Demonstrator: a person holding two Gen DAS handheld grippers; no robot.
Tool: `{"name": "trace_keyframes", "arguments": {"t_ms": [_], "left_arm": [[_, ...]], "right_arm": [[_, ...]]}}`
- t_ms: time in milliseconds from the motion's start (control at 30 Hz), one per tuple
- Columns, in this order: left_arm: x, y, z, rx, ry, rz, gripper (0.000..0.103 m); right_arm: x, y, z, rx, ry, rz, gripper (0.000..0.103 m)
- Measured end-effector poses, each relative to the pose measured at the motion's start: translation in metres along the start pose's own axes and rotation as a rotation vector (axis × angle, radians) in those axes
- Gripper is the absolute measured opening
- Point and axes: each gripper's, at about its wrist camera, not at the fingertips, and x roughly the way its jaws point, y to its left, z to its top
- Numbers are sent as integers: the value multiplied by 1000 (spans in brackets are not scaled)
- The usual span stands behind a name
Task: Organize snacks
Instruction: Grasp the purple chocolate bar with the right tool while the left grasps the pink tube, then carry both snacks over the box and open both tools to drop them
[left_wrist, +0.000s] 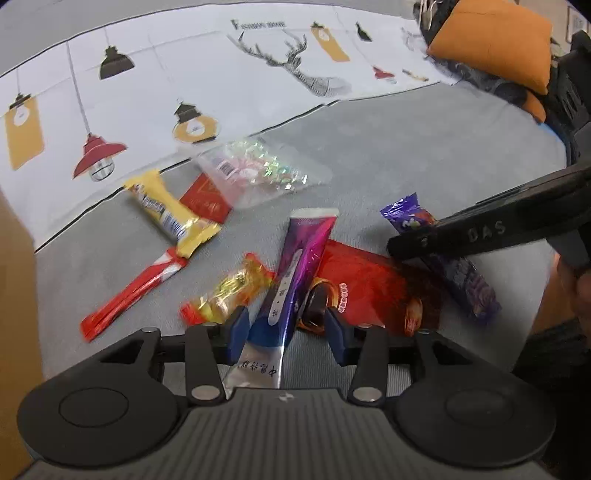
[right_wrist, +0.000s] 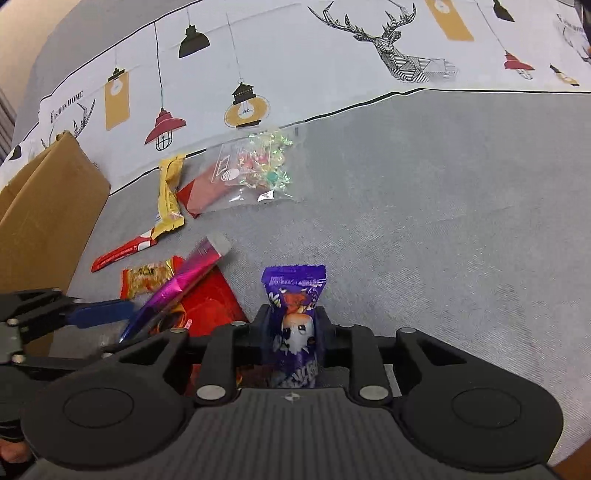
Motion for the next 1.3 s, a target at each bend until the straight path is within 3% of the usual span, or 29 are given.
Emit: {"name": "trace_keyframes", "arguments": {"t_ms": [33, 200, 500, 733, 867, 1033, 1300], "left_arm": [[2, 2, 2, -20, 1, -12, 21], [-4, 20, 6, -149, 9, -36, 14], [-71, 37, 6, -240, -77, -53, 13], [-162, 54, 10, -271, -242, -51, 13], [-215, 75, 7, -302, -328, 13, 13], [-275, 100, -5, -327, -406, 217, 13], [-349, 161, -36, -522, -476, 284, 13]], "right_arm": [[2, 2, 1, -17, 0, -5, 25], [-4, 0, 9, -25, -27, -29, 18], [-42, 16, 21, 15, -139, -15, 16], [-94, 73, 22, 35, -274, 49, 16], [-118, 122, 21, 24, -318, 126, 16], [-146, 199, 28, -59, -366, 197, 16], [-188, 311, 49, -230, -443, 321, 16]]}}
